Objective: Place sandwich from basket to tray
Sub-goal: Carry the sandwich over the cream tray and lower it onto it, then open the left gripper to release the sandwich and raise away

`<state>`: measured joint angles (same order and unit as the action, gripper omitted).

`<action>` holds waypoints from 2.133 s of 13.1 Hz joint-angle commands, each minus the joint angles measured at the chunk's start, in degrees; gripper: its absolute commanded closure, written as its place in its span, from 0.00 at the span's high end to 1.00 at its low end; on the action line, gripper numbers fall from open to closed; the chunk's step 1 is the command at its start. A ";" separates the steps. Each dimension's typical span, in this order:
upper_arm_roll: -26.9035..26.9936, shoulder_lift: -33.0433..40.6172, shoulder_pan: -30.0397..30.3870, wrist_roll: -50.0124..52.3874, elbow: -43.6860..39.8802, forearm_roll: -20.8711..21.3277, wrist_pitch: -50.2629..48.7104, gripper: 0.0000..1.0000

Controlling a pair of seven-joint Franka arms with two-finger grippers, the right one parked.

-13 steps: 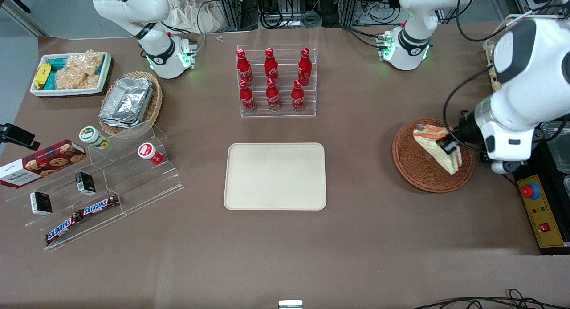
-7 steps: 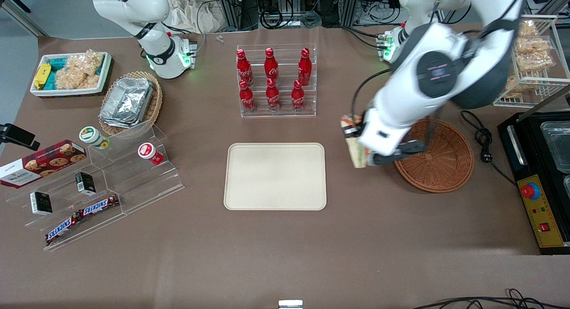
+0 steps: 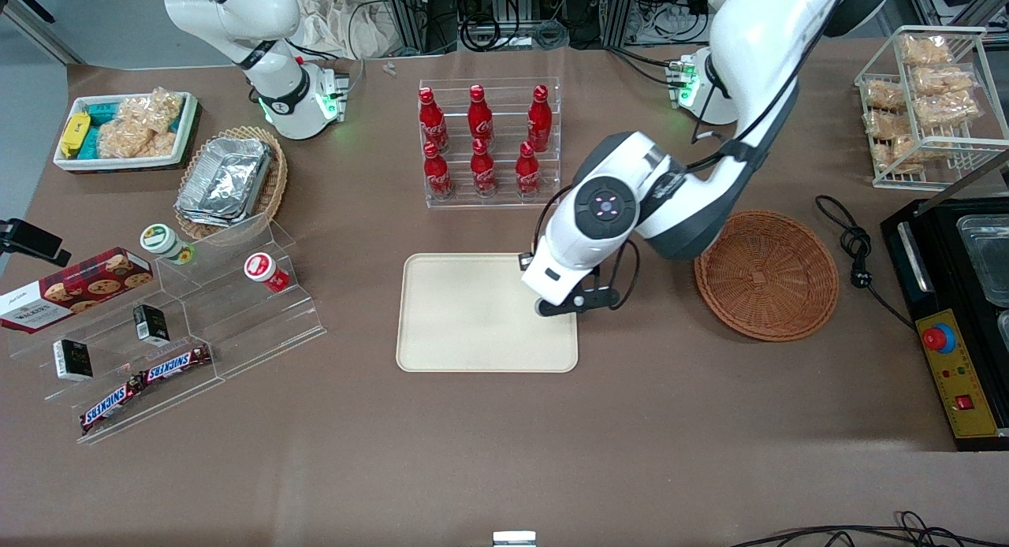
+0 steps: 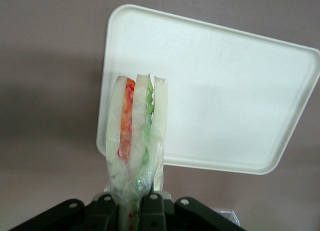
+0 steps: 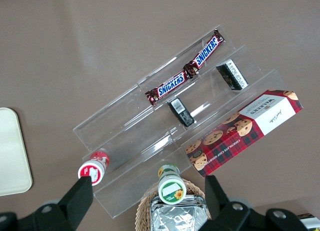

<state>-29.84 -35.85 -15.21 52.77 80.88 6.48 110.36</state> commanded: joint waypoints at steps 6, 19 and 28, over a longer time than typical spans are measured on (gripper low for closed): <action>0.23 -10.11 -3.95 4.44 -2.65 12.22 6.43 0.00; -0.12 0.31 2.09 3.75 -2.39 14.80 0.85 1.00; 14.36 26.24 8.09 -29.01 12.78 -2.51 -10.70 1.00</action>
<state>-19.32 -17.25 -6.65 29.34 85.45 6.87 99.10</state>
